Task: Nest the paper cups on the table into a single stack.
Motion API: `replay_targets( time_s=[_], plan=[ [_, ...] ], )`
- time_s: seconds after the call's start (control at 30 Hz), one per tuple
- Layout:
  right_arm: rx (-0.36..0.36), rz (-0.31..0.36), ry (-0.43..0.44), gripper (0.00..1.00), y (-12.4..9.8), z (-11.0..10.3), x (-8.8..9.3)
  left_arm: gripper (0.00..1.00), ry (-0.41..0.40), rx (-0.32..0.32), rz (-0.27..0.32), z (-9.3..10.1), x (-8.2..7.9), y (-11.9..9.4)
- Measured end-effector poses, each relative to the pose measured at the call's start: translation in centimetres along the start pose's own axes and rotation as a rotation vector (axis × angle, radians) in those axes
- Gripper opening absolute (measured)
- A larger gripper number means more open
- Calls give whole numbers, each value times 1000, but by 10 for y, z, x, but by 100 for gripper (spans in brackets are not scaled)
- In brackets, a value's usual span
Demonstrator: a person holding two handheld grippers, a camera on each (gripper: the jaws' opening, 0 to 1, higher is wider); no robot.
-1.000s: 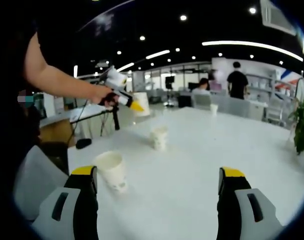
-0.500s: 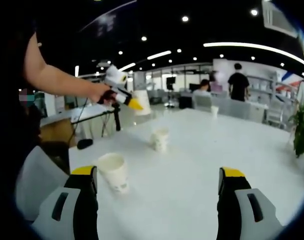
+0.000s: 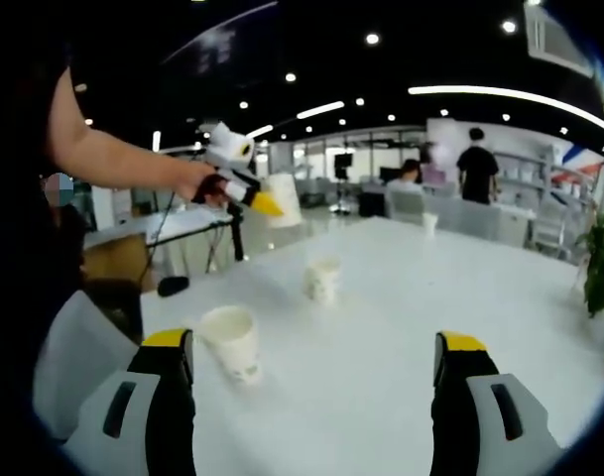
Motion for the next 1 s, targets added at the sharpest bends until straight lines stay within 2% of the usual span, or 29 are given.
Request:
replay_targets(
  time_s=[0.2, 0.43, 1.0],
  plan=[
    [-3, 3, -6, 100, -1, -1, -2, 42, 16, 38, 13, 17, -7, 0],
    [-9, 9, -12, 100, 0, -4, -7, 42, 56, 96, 15, 39, -9, -2],
    [-19, 32, -18, 98, 4, -8, -13, 42, 120, 192, 37, 87, -18, -11]
  ],
)
Point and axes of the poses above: the point that each gripper's makers call its tool centre point, and the gripper's own axes: y roughly forward along the fingers, z roughly to its right, x roughly out of its underside, the point moved 1 cm from there along -y, roughly backward along the fingers, and after that the axes turned 1 degree about y, right-handed, at the moved point
